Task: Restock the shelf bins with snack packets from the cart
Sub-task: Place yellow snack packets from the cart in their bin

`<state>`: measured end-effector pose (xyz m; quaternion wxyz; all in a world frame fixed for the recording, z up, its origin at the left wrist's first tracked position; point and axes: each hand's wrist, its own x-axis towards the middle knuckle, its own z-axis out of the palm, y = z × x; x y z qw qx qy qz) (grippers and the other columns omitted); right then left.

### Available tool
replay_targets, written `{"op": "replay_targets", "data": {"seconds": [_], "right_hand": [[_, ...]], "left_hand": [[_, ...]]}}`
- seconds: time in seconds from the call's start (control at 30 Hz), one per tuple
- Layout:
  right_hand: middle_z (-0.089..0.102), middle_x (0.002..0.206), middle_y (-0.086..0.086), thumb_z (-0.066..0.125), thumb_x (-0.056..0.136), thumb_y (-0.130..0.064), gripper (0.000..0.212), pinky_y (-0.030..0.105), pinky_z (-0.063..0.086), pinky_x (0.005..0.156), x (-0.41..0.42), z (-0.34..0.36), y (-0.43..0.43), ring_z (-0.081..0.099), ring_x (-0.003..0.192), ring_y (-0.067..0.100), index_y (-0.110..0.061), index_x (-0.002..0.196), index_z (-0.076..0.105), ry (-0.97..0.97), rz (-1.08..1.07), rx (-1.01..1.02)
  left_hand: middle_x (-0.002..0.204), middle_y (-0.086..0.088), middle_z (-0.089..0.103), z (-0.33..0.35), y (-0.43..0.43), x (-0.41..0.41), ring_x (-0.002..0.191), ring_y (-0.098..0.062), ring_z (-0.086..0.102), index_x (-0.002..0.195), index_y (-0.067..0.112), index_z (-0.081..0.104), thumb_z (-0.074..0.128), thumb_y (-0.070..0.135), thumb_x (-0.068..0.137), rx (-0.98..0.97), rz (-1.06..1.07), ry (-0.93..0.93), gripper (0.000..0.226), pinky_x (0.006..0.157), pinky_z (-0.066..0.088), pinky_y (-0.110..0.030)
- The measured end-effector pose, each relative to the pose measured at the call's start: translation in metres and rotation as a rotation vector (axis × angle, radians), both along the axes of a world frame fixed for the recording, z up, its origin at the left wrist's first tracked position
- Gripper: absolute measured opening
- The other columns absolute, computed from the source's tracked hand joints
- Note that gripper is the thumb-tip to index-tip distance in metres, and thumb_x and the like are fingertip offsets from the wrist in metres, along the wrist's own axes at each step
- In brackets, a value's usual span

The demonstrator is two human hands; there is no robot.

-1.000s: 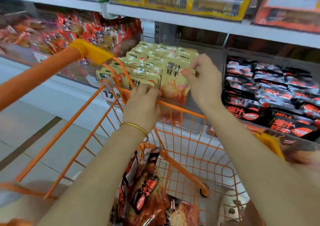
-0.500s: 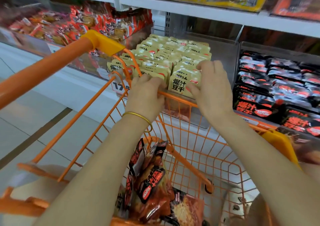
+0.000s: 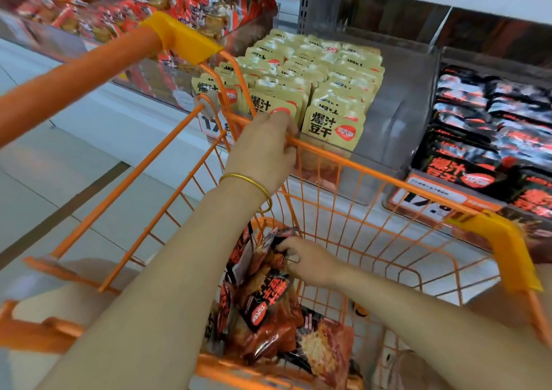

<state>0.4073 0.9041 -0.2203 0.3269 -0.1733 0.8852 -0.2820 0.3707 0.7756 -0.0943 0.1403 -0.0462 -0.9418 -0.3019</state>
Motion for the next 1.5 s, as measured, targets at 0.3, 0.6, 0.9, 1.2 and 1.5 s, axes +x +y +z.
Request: {"op": "replay_targets", "data": {"seconds": [0.3,0.6,0.9,1.2,1.5], "right_hand": [[0.071,0.088,0.011,0.066,0.086,-0.009,0.027,0.035,0.053,0.083,0.002,-0.006,0.003,0.066,0.092,0.021,-0.014,0.059,0.063,0.152,-0.357,-0.186],[0.050,0.069,-0.014,0.066,0.083,-0.004,0.010,0.013,0.037,0.059,0.004,0.094,0.046,0.045,0.062,-0.003,-0.015,0.085,0.065,0.476,-0.002,-0.082],[0.054,0.065,-0.001,0.067,0.081,0.005,0.031,0.013,0.042,0.058,0.044,0.142,0.142,0.048,0.058,0.004,-0.019,0.087,0.048,0.423,-0.474,-0.523],[0.052,0.063,-0.001,0.063,0.086,-0.004,0.026,0.033,0.045,0.061,0.051,0.176,0.231,0.051,0.061,0.016,-0.021,0.069,0.054,0.783,-0.726,-0.594],[0.050,0.065,-0.003,0.056,0.085,-0.013,0.016,0.026,0.034,0.060,0.070,0.164,0.305,0.045,0.064,0.012,-0.019,0.073,0.047,1.098,-0.958,-0.293]], "left_hand": [[0.087,-0.001,0.047,0.000,0.009,0.005,0.079,-0.018,0.045,0.107,0.011,0.053,0.053,0.007,0.087,0.000,-0.051,0.068,0.020,0.072,0.046,-0.037],[0.062,0.009,0.048,0.007,0.022,0.008,0.057,-0.002,0.046,0.074,0.018,0.056,0.055,0.025,0.090,0.175,-0.063,-0.022,0.018,0.058,0.040,-0.019],[0.091,0.011,0.057,0.024,0.066,0.030,0.083,0.010,0.054,0.100,0.021,0.063,0.064,0.018,0.085,0.322,-0.503,-0.295,0.015,0.074,0.042,-0.010],[0.078,0.015,0.057,0.100,0.194,0.018,0.069,0.011,0.054,0.078,0.024,0.057,0.066,0.006,0.082,0.308,-0.708,0.133,0.020,0.070,0.040,-0.004],[0.078,0.019,0.051,0.084,0.291,0.026,0.068,0.004,0.051,0.093,0.006,0.065,0.062,0.005,0.084,0.270,-0.773,0.231,0.009,0.073,0.036,-0.001]]}}
